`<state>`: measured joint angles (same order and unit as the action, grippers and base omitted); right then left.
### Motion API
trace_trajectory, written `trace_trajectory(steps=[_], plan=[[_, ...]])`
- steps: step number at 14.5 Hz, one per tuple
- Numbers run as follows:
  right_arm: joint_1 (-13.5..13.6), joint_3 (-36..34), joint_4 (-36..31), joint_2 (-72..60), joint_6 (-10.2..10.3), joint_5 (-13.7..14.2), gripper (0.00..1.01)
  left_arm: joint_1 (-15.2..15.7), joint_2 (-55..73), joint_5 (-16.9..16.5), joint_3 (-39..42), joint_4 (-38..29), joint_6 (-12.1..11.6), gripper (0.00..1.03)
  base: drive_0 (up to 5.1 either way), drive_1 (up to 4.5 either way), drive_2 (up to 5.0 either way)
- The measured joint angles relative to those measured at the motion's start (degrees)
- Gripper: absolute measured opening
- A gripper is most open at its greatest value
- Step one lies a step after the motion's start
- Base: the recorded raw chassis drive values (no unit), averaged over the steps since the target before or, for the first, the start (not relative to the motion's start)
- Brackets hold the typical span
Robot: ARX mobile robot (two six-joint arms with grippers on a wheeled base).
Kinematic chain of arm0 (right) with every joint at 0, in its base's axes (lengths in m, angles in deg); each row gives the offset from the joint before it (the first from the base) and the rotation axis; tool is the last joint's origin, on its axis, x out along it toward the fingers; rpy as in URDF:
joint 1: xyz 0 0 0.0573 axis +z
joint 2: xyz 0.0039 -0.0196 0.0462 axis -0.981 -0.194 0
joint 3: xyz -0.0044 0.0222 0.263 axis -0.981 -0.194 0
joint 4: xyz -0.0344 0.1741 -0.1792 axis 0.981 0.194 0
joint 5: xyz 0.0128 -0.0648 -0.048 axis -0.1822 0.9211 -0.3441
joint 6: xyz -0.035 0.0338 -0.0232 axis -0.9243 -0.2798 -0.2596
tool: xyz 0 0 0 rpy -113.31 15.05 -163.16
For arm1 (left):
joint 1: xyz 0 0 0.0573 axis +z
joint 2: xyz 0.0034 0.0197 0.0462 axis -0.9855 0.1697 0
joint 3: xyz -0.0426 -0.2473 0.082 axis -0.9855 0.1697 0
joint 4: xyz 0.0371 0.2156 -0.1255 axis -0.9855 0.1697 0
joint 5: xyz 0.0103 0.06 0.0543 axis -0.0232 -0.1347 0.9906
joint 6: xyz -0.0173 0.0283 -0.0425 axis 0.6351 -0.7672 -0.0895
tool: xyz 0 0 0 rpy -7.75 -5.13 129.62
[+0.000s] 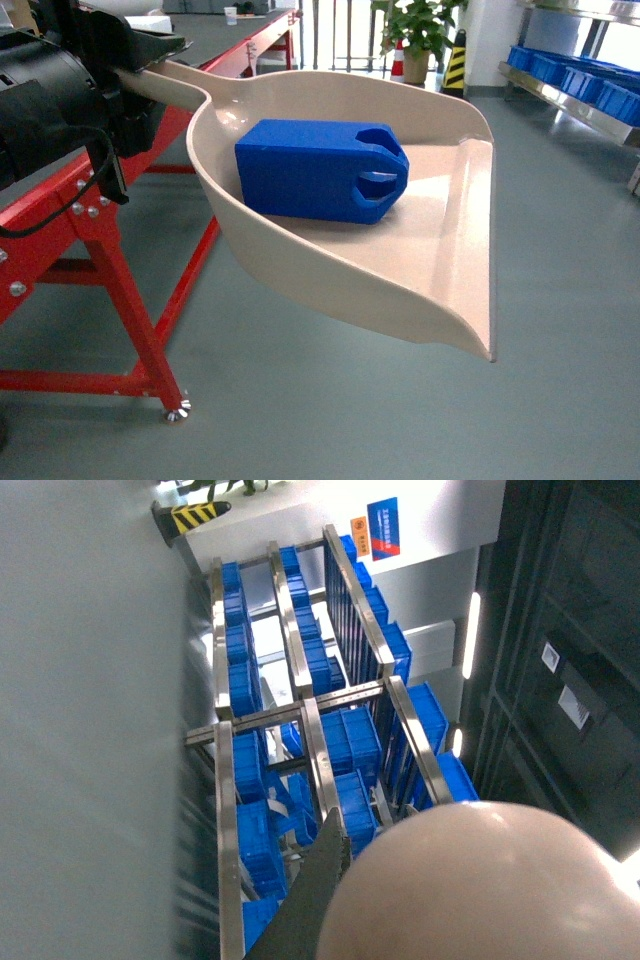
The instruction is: Place part in tray to right shelf
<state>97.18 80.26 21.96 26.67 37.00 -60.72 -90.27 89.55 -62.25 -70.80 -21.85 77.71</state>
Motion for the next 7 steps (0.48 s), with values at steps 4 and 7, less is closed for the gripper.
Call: trace_trajectory(steps=[4, 7], plan=[[0.0, 0.0, 0.02, -0.04, 0.0, -0.02, 0.98, 0.0, 0.0, -0.02, 0.0, -0.04, 0.02, 0.12, 5.0, -2.44, -2.4], [-0.02, 0.0, 0.04, -0.02, 0.0, 0.0, 0.98, -0.04, 0.0, 0.0, 0.0, 0.02, 0.04, 0.12, 5.1, -2.33, -2.3]])
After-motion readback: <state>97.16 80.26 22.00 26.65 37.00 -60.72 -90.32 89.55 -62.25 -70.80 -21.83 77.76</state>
